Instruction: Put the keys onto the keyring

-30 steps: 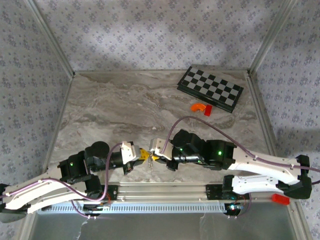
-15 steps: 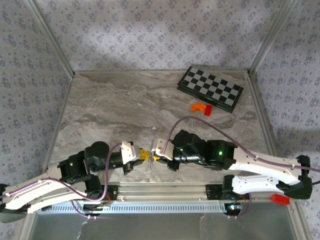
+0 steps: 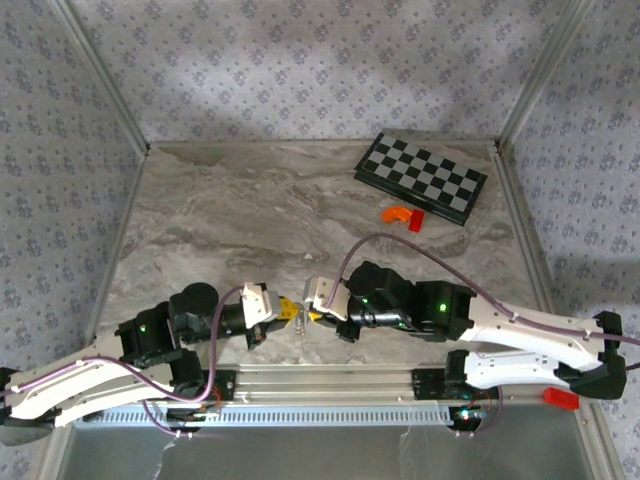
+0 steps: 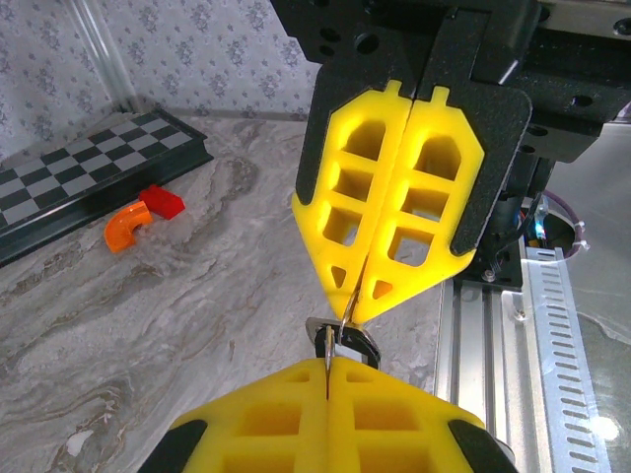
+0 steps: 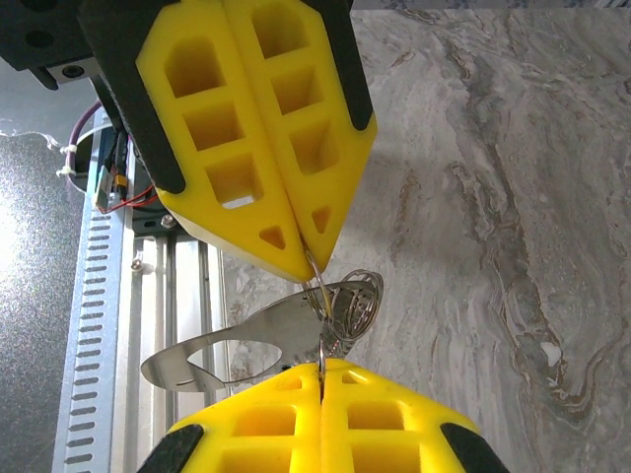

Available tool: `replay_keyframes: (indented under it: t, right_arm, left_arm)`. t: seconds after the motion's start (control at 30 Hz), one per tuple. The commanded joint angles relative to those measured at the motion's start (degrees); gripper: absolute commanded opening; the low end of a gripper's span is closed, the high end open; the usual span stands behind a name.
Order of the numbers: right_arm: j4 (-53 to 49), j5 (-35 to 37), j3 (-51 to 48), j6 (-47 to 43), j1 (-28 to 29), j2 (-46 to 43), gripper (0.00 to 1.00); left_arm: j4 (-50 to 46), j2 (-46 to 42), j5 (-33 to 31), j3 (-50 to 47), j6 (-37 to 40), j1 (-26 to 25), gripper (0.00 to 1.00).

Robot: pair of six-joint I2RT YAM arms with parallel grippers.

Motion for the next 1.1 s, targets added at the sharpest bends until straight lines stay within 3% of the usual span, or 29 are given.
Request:
replay_keyframes:
  t: [0.0, 1.07]
  right_arm:
    - [0.59, -0.09, -0.03, 0.25, -0.03, -0.29, 0.0]
    - [0.64, 0.78, -1.08, 1.13, -0.52, -0.61, 0.0]
  left_arm:
    - [1.48, -0.12, 0.38, 1.48, 0.61, -0.53, 0.0]
    - [1.54, -0.22, 0.64, 1.25, 0.55, -0.5, 0.0]
